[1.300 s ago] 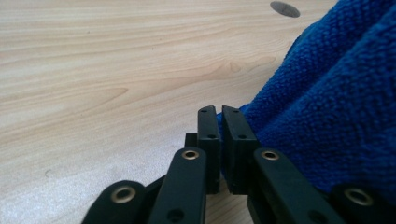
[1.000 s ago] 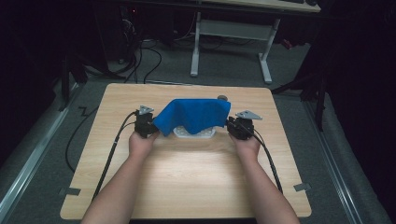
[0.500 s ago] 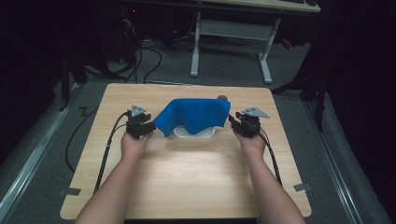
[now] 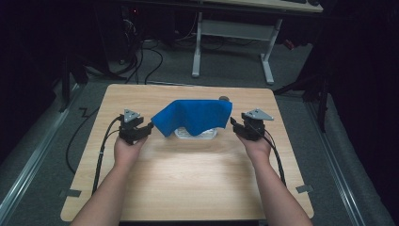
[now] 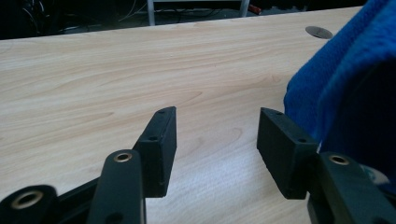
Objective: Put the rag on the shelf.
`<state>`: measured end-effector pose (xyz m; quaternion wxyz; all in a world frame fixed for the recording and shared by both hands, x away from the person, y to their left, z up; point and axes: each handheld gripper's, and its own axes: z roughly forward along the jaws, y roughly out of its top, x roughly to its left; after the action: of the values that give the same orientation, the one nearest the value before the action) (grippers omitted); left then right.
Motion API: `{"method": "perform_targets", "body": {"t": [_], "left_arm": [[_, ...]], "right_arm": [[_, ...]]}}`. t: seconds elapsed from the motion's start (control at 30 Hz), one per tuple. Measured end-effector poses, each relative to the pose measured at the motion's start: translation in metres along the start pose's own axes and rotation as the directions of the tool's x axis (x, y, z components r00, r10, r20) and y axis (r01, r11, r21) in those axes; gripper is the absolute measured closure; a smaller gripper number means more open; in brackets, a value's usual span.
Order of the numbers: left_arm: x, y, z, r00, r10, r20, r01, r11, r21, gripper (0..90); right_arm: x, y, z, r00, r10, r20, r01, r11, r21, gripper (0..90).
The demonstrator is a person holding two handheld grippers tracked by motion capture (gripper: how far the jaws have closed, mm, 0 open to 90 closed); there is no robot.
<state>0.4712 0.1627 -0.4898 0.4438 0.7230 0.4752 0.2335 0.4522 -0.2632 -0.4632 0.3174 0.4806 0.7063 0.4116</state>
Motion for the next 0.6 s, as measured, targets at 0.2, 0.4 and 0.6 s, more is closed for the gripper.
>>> {"method": "perform_targets", "body": {"t": [0.2,0.4,0.6], "left_arm": [[0.003,-0.011,-0.014,1.0000,0.001,-0.007,-0.001,0.9999,0.011,45.5],[-0.002,-0.023,-0.030,0.9999,0.003,0.011,-0.003,1.0000,0.008,44.1],[-0.012,-0.031,-0.048,0.9988,0.021,0.044,-0.021,0.9998,0.003,42.9]], "right_arm": [[0.004,-0.003,-0.010,0.9998,-0.015,-0.016,0.014,1.000,-0.012,44.2],[0.007,-0.008,-0.023,0.9989,-0.036,-0.030,0.036,0.999,-0.001,40.5],[0.019,-0.018,-0.043,0.9957,-0.075,-0.054,0.073,0.996,-0.044,41.0]]}}
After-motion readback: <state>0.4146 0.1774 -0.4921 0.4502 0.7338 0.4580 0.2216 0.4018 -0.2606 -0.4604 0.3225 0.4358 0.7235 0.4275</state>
